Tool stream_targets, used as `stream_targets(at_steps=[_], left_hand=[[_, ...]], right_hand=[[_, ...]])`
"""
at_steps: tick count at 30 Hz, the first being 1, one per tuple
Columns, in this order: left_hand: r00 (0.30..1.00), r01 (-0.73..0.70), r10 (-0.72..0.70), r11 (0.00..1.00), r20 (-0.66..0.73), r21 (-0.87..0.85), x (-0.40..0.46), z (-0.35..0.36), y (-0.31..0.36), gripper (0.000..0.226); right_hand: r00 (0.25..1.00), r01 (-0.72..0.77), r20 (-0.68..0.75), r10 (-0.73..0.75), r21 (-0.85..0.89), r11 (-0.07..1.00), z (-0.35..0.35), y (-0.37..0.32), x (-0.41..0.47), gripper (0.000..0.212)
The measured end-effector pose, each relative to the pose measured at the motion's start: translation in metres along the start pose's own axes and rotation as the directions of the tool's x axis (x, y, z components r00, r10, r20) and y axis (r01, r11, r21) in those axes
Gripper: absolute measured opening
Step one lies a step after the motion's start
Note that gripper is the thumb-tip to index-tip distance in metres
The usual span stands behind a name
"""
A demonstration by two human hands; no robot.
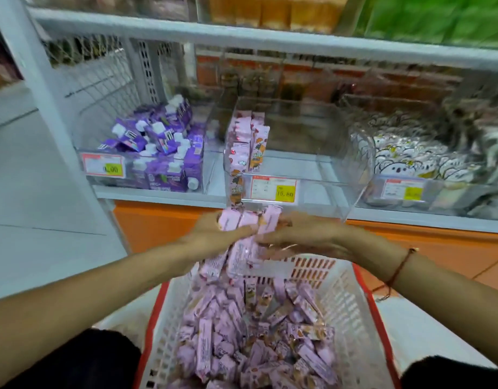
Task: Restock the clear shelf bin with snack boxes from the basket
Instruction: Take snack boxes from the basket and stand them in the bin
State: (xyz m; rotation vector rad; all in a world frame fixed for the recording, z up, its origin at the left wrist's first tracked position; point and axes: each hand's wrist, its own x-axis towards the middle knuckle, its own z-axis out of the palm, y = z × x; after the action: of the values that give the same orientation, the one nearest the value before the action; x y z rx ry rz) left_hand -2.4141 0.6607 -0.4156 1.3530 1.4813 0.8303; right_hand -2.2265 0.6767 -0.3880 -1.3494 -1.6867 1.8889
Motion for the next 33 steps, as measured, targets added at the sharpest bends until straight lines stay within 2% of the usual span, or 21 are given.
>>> stream_targets(at_steps=[3, 6, 8, 12, 17, 20, 21, 22, 24, 25, 27, 28, 31, 33], left_hand=[[0.977, -0.145, 0.143, 0.989, 0.16, 0.0, -0.013, -0.02, 0.028, 0.021], [0.961, -0.199, 0.207, 0.978, 0.183, -0.064, -0.019, -0.028, 0.044, 0.027], [0.961, -0.211, 0.234, 0.965, 0.15, -0.157, -0.019, -0.031, 0.056, 0.027], [0.952, -0.286, 0.306, 0.918, 0.03, -0.274, -0.005, -0.038, 0.079, 0.033], [0.949, -0.311, 0.305, 0.866, -0.078, -0.392, 0.017, -0.043, 0.084, 0.042], [0.961, -0.274, 0.258, 0.844, -0.099, -0.462, 0.028, -0.047, 0.078, 0.043], [0.963, -0.266, 0.248, 0.836, -0.102, -0.48, 0.031, -0.049, 0.076, 0.043], [0.965, -0.261, 0.242, 0.831, -0.104, -0.491, 0.034, -0.05, 0.075, 0.043], [0.966, -0.258, 0.232, 0.823, -0.115, -0.507, 0.04, -0.053, 0.074, 0.043], [0.967, -0.255, 0.225, 0.818, -0.121, -0.516, 0.042, -0.054, 0.074, 0.043], [0.972, -0.235, 0.203, 0.807, -0.12, -0.541, 0.047, -0.055, 0.073, 0.043], [0.975, -0.22, 0.188, 0.803, -0.116, -0.554, 0.049, -0.055, 0.072, 0.042], [0.98, -0.197, 0.168, 0.8, -0.103, -0.567, 0.053, -0.057, 0.068, 0.037], [0.982, -0.19, 0.158, 0.801, -0.105, -0.568, 0.055, -0.058, 0.065, 0.036]], right_hand=[[0.999, 0.048, 0.003, -0.048, -0.019, 0.999, 0.004, -0.009, -0.021, 0.008], [0.993, 0.118, -0.002, -0.118, 0.066, 0.991, 0.01, -0.011, -0.034, 0.02], [0.986, 0.162, 0.004, -0.166, 0.185, 0.969, 0.01, -0.021, -0.039, 0.028], [0.967, 0.254, -0.1, -0.234, 0.36, 0.898, -0.006, -0.05, -0.039, 0.043], [0.955, 0.29, -0.17, -0.245, 0.352, 0.89, -0.031, -0.079, -0.036, 0.038], [0.96, 0.266, -0.172, -0.219, 0.339, 0.902, -0.047, -0.087, -0.028, 0.062], [0.964, 0.251, -0.161, -0.211, 0.296, 0.922, -0.053, -0.09, -0.024, 0.061], [0.967, 0.23, -0.158, -0.2, 0.201, 0.952, -0.059, -0.094, -0.02, 0.051], [0.956, 0.134, -0.239, -0.167, -0.148, 0.98, -0.076, -0.102, -0.01, 0.044], [0.93, 0.049, -0.328, -0.168, -0.34, 0.939, -0.088, -0.106, -0.003, 0.049], [0.852, -0.106, -0.464, -0.243, -0.606, 0.788, -0.109, -0.115, 0.013, 0.053], [0.846, -0.127, -0.446, -0.292, -0.701, 0.702, -0.116, -0.119, 0.022, 0.05], [0.93, -0.117, -0.251, -0.27, -0.895, 0.431, -0.119, -0.124, 0.058, 0.034], [0.947, -0.113, -0.195, -0.254, -0.946, 0.303, -0.116, -0.12, 0.085, 0.038]])
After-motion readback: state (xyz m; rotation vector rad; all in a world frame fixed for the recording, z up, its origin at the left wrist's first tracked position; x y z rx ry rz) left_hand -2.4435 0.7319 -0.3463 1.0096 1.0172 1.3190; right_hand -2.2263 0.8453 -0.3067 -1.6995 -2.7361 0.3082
